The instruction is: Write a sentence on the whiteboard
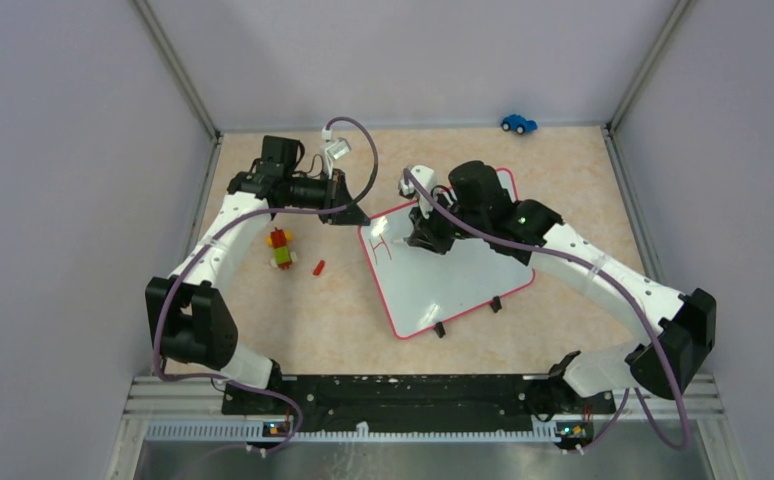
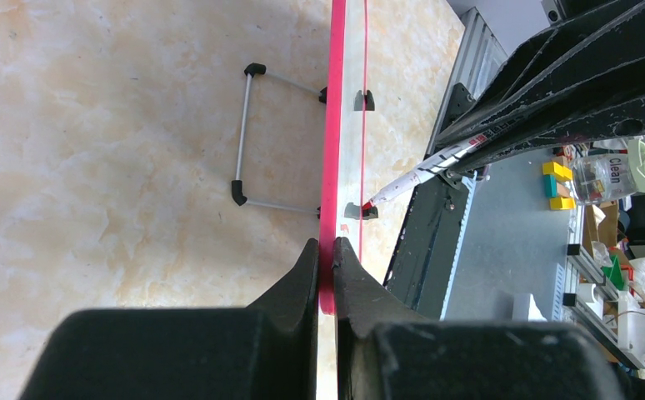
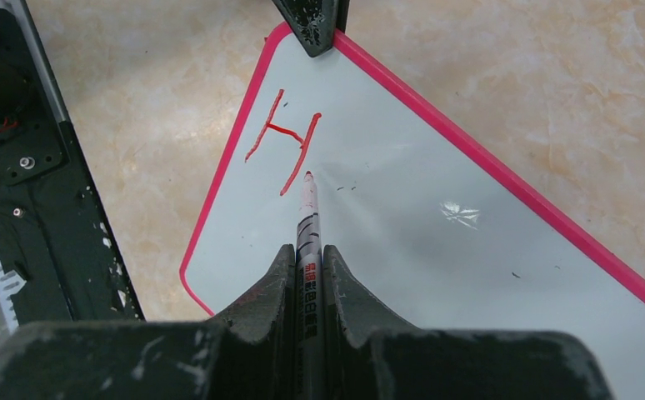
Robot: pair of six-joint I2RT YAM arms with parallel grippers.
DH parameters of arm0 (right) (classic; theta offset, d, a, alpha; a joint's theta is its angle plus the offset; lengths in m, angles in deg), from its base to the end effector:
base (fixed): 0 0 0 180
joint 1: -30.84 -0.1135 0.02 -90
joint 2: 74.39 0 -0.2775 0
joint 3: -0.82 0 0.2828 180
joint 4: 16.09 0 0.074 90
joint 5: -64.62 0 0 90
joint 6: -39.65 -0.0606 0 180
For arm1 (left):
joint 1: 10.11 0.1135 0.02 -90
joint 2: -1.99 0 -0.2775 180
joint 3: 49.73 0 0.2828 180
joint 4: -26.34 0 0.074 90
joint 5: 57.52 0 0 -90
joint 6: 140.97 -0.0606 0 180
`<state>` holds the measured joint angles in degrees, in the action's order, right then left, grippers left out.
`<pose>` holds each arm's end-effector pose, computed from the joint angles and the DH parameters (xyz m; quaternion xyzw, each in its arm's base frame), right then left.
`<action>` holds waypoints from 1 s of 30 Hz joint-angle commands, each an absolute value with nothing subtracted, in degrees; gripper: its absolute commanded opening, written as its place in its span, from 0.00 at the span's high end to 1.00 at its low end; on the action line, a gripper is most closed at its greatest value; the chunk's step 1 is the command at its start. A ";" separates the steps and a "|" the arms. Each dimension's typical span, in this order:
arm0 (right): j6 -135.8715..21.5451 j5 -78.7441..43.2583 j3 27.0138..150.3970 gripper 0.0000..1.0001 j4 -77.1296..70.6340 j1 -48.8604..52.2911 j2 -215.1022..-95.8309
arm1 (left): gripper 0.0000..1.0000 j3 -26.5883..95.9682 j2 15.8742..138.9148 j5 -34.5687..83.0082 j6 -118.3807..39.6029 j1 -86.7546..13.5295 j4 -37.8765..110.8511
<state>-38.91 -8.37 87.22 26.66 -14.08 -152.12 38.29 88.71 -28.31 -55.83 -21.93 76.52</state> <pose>0.2352 0.2596 0.3534 -0.4737 0.7373 0.2587 0.4064 0.3366 -0.1245 0.3189 0.2929 0.7733 -0.4912 0.2736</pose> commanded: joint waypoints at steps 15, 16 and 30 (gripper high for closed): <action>-39.37 -7.16 88.01 1.00 26.13 -13.72 -151.11 | 1.00 37.91 88.18 -27.29 -57.29 -23.91 77.88; -39.36 -7.25 88.06 1.00 26.15 -13.72 -151.18 | 1.00 37.89 88.09 -27.18 -57.27 -23.91 77.88; -40.10 -11.54 88.49 1.00 25.20 -13.72 -152.14 | 1.00 37.86 87.93 -27.28 -57.26 -23.98 77.88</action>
<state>-39.06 -9.33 87.22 27.05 -14.08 -152.14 38.29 88.42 -28.07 -55.83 -22.21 76.55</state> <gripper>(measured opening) 0.094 0.093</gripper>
